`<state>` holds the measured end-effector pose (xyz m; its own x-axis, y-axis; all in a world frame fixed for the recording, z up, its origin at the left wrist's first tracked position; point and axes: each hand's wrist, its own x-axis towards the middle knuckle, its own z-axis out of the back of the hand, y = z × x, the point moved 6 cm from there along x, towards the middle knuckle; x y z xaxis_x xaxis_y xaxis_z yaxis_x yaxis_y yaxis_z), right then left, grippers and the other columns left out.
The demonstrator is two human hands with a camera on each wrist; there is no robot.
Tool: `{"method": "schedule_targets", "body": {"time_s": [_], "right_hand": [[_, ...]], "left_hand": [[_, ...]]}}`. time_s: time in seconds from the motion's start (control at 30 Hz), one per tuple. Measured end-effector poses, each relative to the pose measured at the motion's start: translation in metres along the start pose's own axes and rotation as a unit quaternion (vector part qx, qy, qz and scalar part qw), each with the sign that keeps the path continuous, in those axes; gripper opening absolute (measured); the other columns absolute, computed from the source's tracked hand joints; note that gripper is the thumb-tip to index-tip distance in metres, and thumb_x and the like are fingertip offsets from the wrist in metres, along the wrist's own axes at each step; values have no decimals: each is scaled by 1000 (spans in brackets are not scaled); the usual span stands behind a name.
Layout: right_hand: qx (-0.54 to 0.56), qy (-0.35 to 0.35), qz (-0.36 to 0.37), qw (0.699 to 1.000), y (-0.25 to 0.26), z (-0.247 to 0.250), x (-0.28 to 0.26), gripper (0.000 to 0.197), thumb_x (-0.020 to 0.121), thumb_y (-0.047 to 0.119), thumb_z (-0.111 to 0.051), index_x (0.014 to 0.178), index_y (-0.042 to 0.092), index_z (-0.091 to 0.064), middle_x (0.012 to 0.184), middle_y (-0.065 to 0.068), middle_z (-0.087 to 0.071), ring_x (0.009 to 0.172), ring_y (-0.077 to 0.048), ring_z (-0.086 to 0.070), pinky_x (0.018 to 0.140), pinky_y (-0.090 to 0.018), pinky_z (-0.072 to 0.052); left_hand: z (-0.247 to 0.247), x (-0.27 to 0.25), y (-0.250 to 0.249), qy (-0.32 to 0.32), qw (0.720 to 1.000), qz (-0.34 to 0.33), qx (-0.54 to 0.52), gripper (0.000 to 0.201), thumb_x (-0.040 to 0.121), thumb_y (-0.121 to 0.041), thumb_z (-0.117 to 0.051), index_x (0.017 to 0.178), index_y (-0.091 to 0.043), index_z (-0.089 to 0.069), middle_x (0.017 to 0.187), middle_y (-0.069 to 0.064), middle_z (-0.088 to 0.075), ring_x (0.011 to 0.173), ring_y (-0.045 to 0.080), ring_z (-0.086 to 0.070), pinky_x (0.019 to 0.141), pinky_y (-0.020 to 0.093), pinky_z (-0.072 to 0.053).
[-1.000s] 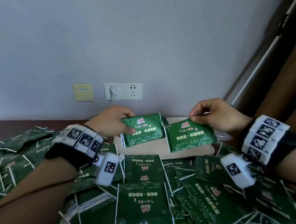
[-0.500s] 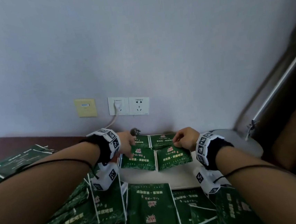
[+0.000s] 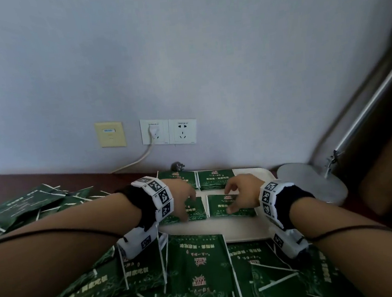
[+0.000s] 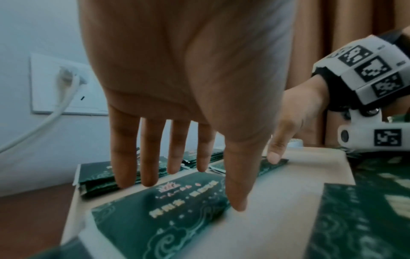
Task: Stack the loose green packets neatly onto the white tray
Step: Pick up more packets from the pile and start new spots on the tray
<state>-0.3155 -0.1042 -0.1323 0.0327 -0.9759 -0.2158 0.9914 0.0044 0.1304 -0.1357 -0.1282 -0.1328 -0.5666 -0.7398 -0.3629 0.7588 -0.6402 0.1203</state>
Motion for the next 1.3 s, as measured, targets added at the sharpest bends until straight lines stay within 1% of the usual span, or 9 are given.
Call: {"method": "schedule_targets", "body": {"time_s": [0.1, 0.33, 0.5, 0.63, 0.7, 0.87, 1.03, 1.13, 1.3], "right_hand": [[-44, 22, 25, 998, 13, -16, 4, 62, 70, 36, -85, 127, 25, -63, 129, 0, -61, 116, -22, -59, 95, -32, -50], [-59, 14, 59, 996, 34, -16, 21, 57, 72, 23, -81, 126, 28, -65, 129, -2, -63, 112, -24, -62, 93, -36, -54], [-50, 15, 57, 997, 36, -17, 31, 57, 74, 12, -76, 129, 24, -63, 133, -3, -61, 118, -24, -60, 95, -34, -53], [-24, 13, 48, 998, 38, -13, 24, 58, 77, 17, -79, 132, 20, -61, 137, -3, -59, 122, -23, -57, 97, -30, -49], [18, -1, 42, 999, 39, -1, 13, 59, 78, 20, -80, 133, 18, -61, 137, -2, -59, 123, -22, -57, 97, -29, -46], [118, -48, 38, 991, 41, 50, -32, 43, 81, 26, -79, 122, 20, -68, 124, 1, -66, 111, -18, -62, 91, -26, -43], [204, -88, 44, 974, 39, 86, -92, 19, 79, 28, -81, 94, 27, -70, 106, 0, -72, 95, -21, -67, 82, -35, -57], [248, -72, 42, 965, 36, 76, -139, 17, 81, 27, -80, 94, 23, -72, 102, -4, -73, 100, -24, -69, 82, -39, -60], [285, -67, 15, 956, 18, 41, -203, 19, 80, 26, -81, 96, 21, -72, 94, -7, -75, 81, -13, -68, 71, -32, -61]], "left_hand": [[-5, 3, -5, 30, 999, -11, 33, 72, 81, -45, -76, 142, -17, -50, 134, 5, -58, 120, 26, -56, 100, 38, -49], [-1, 11, 14, 18, 999, 25, 6, 62, 82, -38, -78, 133, -11, -58, 132, 11, -59, 104, 24, -57, 83, 31, -45], [-3, 18, 22, -1, 999, 48, -17, 58, 83, -37, -77, 132, -13, -59, 132, 9, -58, 116, 29, -59, 92, 34, -50], [-4, 20, 24, 12, 998, 55, -31, 33, 83, -37, -75, 100, -13, -58, 103, 10, -53, 90, 25, -54, 75, 30, -41], [2, 13, 25, -2, 997, 57, -48, 32, 82, -40, -74, 92, -14, -58, 96, 7, -56, 83, 24, -54, 75, 30, -44], [44, -30, 13, -57, 991, 50, -109, 36, 86, -43, -72, 113, -20, -70, 108, -6, -65, 97, 15, -61, 90, 32, -50], [75, -94, -16, -96, 988, 30, -121, 36, 83, -51, -72, 112, -28, -70, 108, -9, -67, 98, 13, -62, 85, 29, -47], [59, -136, -41, -65, 988, 7, -140, 39, 83, -56, -70, 113, -31, -67, 102, -8, -72, 87, 11, -67, 80, 29, -54], [7, -188, -68, -35, 981, 1, -190, 43, 82, -55, -71, 117, -30, -65, 98, -17, -62, 94, 11, -63, 95, 33, -49]]}}
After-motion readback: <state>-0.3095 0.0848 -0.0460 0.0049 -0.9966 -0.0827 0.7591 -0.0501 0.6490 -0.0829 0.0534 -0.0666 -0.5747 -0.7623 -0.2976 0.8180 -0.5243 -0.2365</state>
